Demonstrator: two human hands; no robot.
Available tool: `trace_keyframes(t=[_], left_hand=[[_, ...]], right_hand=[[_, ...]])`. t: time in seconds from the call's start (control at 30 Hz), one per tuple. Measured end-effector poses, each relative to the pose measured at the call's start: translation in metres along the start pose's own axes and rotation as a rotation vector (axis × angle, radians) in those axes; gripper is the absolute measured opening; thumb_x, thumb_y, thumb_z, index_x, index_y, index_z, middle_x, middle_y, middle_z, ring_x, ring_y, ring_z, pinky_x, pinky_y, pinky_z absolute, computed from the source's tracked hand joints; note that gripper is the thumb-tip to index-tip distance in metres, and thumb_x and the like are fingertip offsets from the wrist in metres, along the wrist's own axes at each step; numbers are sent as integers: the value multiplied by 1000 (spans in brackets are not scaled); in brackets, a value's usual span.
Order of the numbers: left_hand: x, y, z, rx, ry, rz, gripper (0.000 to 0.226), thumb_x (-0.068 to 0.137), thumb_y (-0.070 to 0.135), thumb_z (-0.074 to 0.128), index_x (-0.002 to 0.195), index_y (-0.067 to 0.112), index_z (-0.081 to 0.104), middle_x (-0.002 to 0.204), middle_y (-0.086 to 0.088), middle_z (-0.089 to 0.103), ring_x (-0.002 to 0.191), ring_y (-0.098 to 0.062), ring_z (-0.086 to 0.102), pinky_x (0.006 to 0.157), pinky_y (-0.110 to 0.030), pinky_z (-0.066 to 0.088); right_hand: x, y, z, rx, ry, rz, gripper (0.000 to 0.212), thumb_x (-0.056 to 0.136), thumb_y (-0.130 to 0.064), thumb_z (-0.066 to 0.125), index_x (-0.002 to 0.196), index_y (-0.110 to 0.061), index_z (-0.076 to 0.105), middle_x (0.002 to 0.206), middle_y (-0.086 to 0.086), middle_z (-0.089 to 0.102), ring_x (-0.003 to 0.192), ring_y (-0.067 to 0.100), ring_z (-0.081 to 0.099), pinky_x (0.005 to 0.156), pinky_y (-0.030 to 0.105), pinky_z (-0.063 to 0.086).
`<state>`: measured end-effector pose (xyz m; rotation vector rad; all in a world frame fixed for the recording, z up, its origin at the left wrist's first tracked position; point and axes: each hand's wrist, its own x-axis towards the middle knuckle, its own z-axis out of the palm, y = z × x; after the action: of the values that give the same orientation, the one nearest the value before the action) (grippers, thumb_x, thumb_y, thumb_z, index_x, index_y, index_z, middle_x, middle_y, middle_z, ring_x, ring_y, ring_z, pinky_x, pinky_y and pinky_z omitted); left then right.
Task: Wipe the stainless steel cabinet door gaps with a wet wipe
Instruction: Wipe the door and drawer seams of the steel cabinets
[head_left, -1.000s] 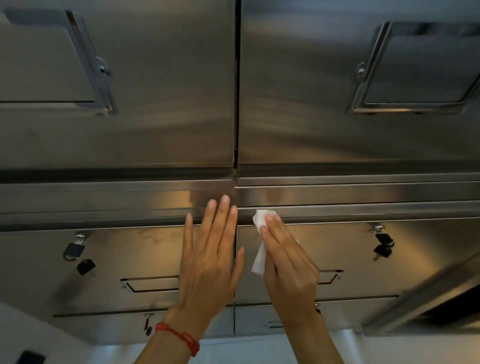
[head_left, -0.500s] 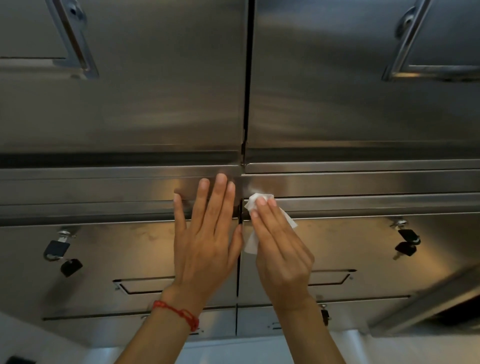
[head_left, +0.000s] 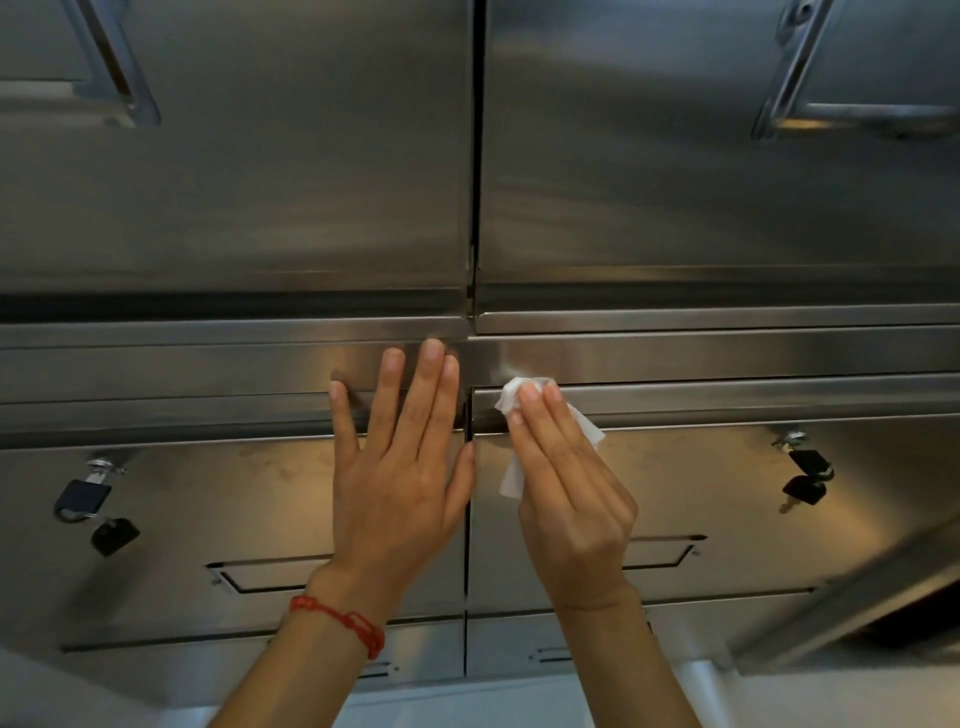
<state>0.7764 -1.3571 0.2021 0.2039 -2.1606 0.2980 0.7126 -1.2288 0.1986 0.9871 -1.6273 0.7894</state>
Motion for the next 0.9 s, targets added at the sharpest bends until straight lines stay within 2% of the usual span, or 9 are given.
trace_keyframes(t=[0.17, 0.37, 0.67, 0.9], left_hand=[[0, 0, -1, -4, -11, -4, 72, 96, 39, 34, 149, 12, -5, 156, -1, -16, 144, -20, -10, 113, -51, -4], [0, -1, -4, -8, -29, -1, 71, 96, 39, 32, 149, 12, -6, 156, 0, -16, 144, -20, -10, 113, -52, -3], [0, 0, -2, 10, -34, -11, 74, 94, 38, 36, 149, 11, -4, 156, -1, -15, 144, -21, -10, 113, -52, -4], [1, -1, -4, 1, -45, -12, 73, 94, 39, 34, 149, 12, -5, 156, 0, -16, 144, -20, -10, 114, -50, -6]], right_hand=[[6, -1, 4, 36, -36, -133, 20, 91, 1, 58, 110, 3, 67, 121, 16, 61, 118, 26, 57, 96, 36, 50], [8, 19, -8, -19, -84, -233, 25, 85, 5, 64, 109, 3, 67, 122, 16, 61, 118, 26, 57, 95, 36, 51], [37, 53, -22, -43, -267, -631, 37, 80, -2, 69, 116, 2, 64, 126, 16, 57, 120, 28, 55, 94, 36, 51], [41, 59, -22, -38, -295, -680, 38, 80, -3, 70, 117, 3, 63, 126, 17, 57, 120, 29, 54, 96, 36, 50]])
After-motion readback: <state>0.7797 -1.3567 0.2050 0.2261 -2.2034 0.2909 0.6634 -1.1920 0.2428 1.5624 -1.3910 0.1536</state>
